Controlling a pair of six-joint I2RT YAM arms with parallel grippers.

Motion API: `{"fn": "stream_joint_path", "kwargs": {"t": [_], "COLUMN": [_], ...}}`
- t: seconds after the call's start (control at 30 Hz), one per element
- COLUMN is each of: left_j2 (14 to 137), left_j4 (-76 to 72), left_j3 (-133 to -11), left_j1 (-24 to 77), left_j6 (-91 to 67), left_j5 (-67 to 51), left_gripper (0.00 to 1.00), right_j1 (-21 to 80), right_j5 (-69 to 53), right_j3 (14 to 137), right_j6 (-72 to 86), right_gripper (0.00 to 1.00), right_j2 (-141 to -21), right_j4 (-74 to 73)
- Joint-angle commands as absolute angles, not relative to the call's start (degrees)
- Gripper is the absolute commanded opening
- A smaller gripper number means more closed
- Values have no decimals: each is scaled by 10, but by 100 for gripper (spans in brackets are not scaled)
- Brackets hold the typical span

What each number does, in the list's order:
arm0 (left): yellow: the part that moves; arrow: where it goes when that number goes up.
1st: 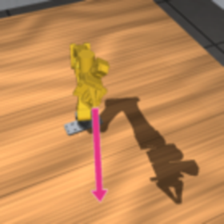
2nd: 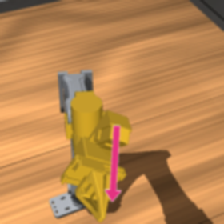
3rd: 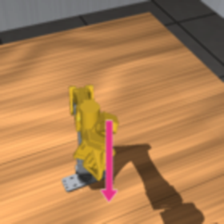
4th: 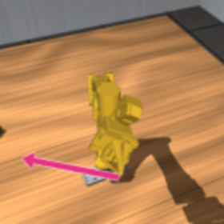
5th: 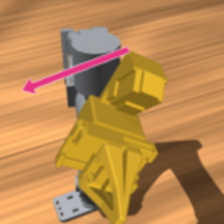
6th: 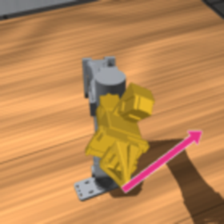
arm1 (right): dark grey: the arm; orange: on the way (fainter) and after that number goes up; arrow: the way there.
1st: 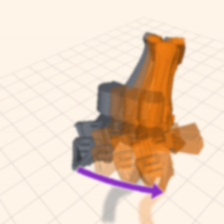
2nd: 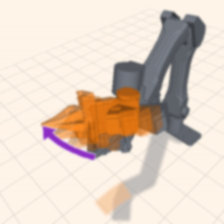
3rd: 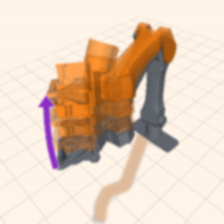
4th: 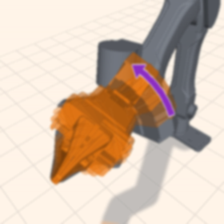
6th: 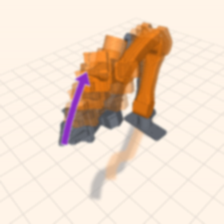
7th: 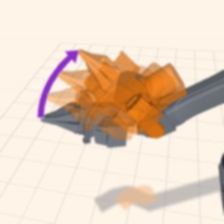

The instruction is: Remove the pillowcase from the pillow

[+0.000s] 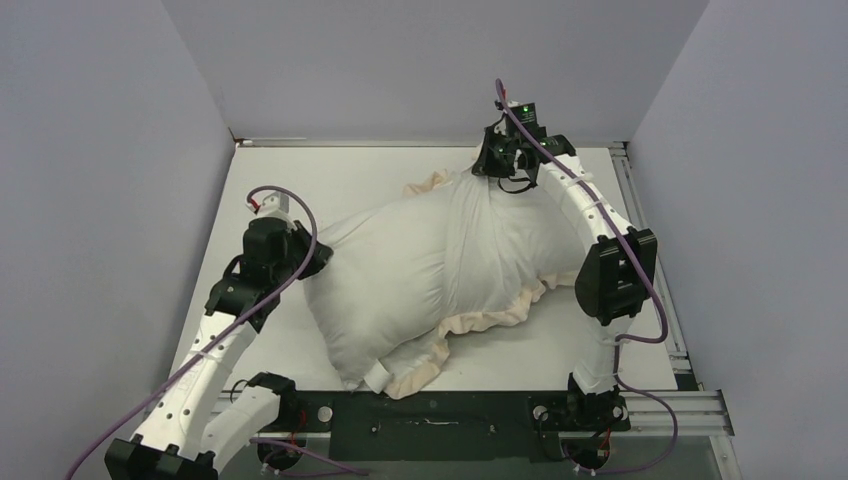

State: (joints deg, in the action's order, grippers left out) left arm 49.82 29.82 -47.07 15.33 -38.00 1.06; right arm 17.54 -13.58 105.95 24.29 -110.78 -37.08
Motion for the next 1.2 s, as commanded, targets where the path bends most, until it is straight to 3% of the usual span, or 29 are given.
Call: {"fn": "stream_joint_path", "kwargs": {"t": [0.0, 0.2, 0.27, 0.37, 0.53, 0.63, 0.83, 1.03, 1.17], "left_j2": [510, 582, 607, 627, 615, 609, 610, 634, 659], "left_j4": [403, 378, 375, 378, 385, 400, 446, 474, 484], "left_j3": [-524, -612, -643, -685, -698, -707, -718, -690, -667], "left_j1": [114, 108, 108, 110, 135, 181, 302, 399, 442], "left_j6": [-319, -289, -276, -259, -234, -224, -218, -233, -237], "left_j5": [172, 214, 200, 171, 166, 186, 224, 236, 219], "left_gripper": [0, 0, 0, 0, 24, 48, 78, 87, 90], "right_j1": [113, 162, 177, 187, 188, 192, 223, 242, 256], "right_j5": [-107, -204, -212, -226, -212, -207, -180, -180, -192], "right_j3": [1075, 1146, 1168, 1173, 1106, 1043, 930, 819, 761], "right_j6": [252, 252, 252, 254, 243, 243, 216, 189, 155], "right_gripper": [5, 7, 15, 35, 55, 62, 73, 83, 95], "right_j2": [-1104, -1171, -1185, -1180, -1114, -1056, -969, -893, -857], "right_j4": [-217, -191, -190, -190, -185, -173, -191, -205, -235]}}
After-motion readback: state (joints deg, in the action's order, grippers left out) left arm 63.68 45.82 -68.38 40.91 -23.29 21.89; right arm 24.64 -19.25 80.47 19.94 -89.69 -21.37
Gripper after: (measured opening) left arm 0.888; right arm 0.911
